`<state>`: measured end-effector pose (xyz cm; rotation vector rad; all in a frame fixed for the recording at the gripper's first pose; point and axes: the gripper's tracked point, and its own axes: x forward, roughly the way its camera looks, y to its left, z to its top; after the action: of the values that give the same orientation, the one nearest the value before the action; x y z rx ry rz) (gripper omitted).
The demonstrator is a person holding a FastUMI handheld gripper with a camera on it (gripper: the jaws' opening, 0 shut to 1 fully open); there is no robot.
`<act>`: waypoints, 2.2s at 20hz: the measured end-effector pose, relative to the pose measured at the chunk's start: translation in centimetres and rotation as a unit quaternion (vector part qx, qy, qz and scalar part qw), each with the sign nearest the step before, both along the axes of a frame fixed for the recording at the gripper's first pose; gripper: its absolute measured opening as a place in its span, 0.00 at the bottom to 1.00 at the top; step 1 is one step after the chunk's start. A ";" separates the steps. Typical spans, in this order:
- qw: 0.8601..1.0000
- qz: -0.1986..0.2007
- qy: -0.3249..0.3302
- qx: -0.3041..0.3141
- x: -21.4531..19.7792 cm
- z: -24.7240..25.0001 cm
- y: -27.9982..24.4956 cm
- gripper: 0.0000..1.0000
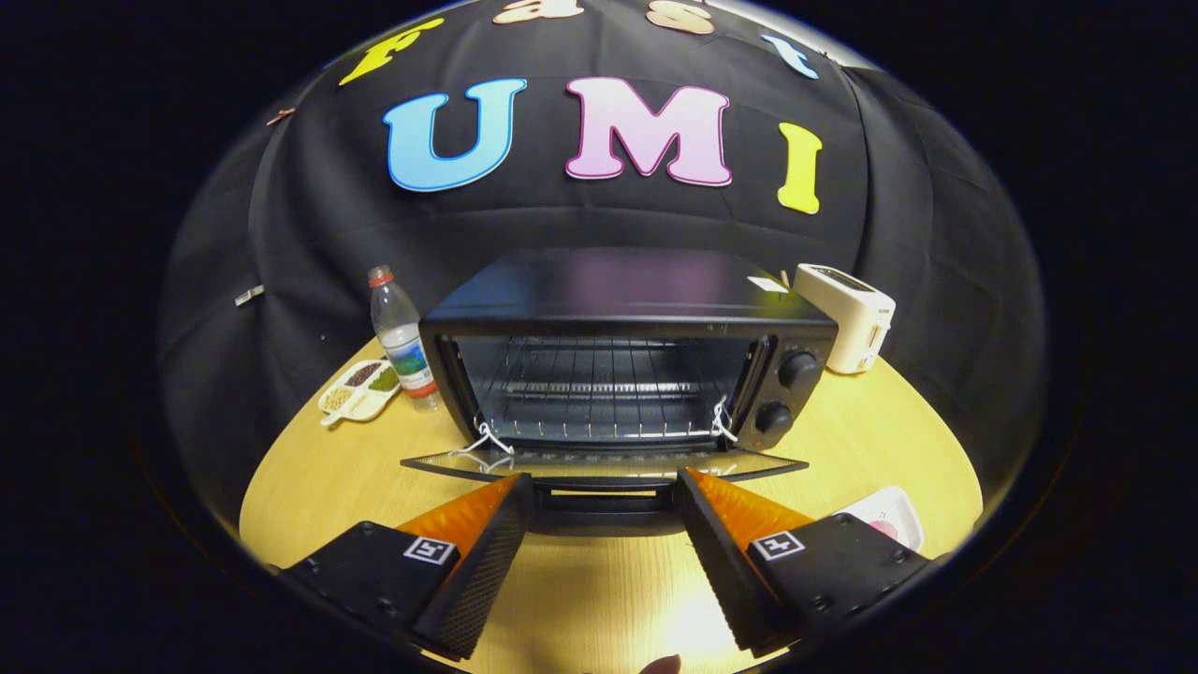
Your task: Open the toaster oven, put the food inside, and close the toaster oven door.
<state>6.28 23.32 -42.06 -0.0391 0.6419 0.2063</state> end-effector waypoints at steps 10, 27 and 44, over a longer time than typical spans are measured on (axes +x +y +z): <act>0.997 0.010 0.081 -0.016 -5.1 -4.7 -1.7 0.99; 0.981 0.024 0.185 0.048 -7.8 3.6 -18.1 0.99; 0.908 0.025 0.417 -0.021 -1.0 -10.0 -36.1 0.84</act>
<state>5.29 -12.74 -52.02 -0.0069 1.5039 0.2581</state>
